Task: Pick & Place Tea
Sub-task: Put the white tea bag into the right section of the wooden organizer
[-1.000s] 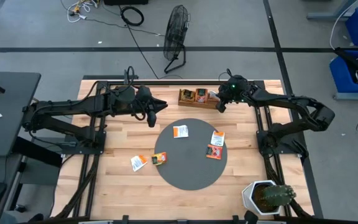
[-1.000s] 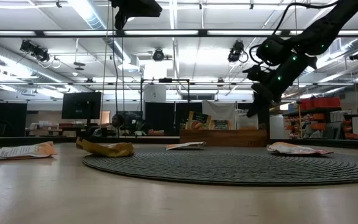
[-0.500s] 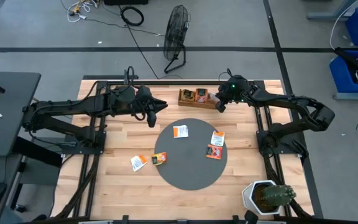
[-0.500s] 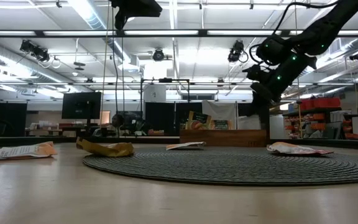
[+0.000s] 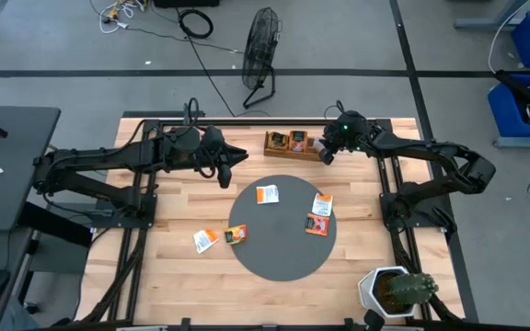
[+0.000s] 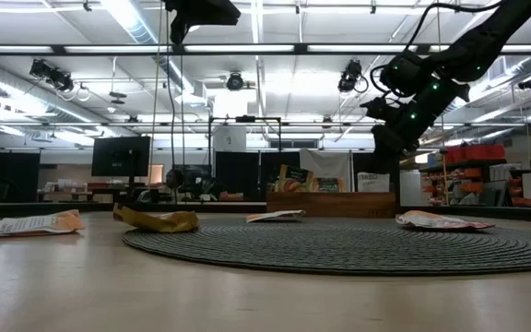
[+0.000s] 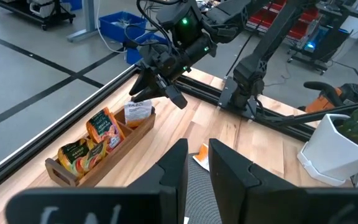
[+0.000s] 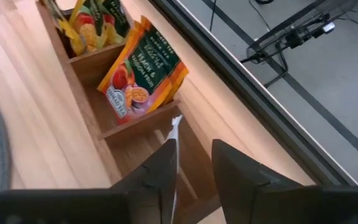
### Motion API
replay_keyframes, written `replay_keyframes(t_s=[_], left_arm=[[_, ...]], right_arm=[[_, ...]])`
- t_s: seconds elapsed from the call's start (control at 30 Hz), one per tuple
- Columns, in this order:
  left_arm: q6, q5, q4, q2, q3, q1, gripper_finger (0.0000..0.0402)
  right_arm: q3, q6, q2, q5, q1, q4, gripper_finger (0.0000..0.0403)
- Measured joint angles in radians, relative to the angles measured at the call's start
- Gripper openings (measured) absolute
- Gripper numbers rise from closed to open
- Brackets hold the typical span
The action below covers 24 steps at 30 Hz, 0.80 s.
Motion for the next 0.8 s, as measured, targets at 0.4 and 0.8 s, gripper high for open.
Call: replay_keyframes(t_s=[0.4,0.8], left_arm=[[-0.299,0.012,-0.210,0.000,0.000,0.001,0.0069],[-0.474,0.153,-0.659,0.079,-0.001,-0.163,0.0111]], right_arm=[[0.133,0.000,-0.041,-0.001,0.036,-0.097,0.0128],[0.391,0.143,-0.049,-0.358,0.177,-0.312,0.0151]])
